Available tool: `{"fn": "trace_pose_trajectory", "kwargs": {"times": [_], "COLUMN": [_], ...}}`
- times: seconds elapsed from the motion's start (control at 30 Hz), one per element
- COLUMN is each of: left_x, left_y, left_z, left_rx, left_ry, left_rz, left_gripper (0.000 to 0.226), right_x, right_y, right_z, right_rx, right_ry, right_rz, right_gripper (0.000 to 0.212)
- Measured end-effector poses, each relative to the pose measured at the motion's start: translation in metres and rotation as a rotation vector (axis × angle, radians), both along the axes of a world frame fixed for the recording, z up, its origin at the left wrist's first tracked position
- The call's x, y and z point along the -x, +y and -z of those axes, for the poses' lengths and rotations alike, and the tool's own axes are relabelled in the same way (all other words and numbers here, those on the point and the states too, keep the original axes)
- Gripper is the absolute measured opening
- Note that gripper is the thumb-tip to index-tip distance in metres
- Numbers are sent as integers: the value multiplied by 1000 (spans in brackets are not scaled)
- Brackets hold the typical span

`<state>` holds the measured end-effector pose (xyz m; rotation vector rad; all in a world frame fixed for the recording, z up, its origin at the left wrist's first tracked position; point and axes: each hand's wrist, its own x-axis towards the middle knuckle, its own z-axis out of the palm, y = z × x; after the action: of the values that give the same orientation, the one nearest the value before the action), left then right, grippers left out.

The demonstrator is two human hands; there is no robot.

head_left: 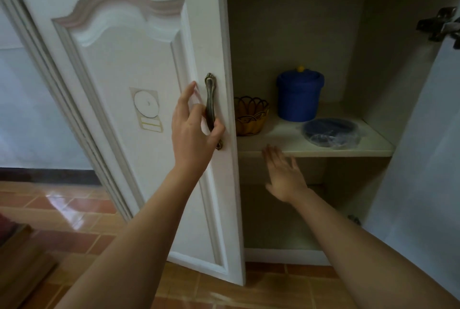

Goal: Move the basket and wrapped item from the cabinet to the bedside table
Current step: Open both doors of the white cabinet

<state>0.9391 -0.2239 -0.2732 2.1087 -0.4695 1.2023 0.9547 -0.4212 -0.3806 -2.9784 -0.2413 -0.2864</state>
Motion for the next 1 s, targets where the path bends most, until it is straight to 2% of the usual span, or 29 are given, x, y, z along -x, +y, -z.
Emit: {"fn": "trace_pose_trajectory", "kwargs": {"times": [0.33,0.47,0.63,0.73,1.0], "left_x": [32,41,53,60,91], "left_y": [17,21,26,31,51], "left_z": [-3,-2,-2,-2,3], "left_rx": [-87,-102,-97,-100,-67], "left_ry": [-23,-16,3,10,-27], "left_rz": [-45,-65,-77,-104,-205], "left_gripper": [28,19,23,17,14], "right_x": [2,9,33,55,117], "right_y": [-1,2,13,21,61], "right_z": [-4,-6,-2,1,15], "right_rx": [38,22,-107,-176,-587], "right_ry": [30,32,80,136,330], "right_rz": [17,23,-57,-140,-316], "right_gripper": [89,86,82,78,67]}}
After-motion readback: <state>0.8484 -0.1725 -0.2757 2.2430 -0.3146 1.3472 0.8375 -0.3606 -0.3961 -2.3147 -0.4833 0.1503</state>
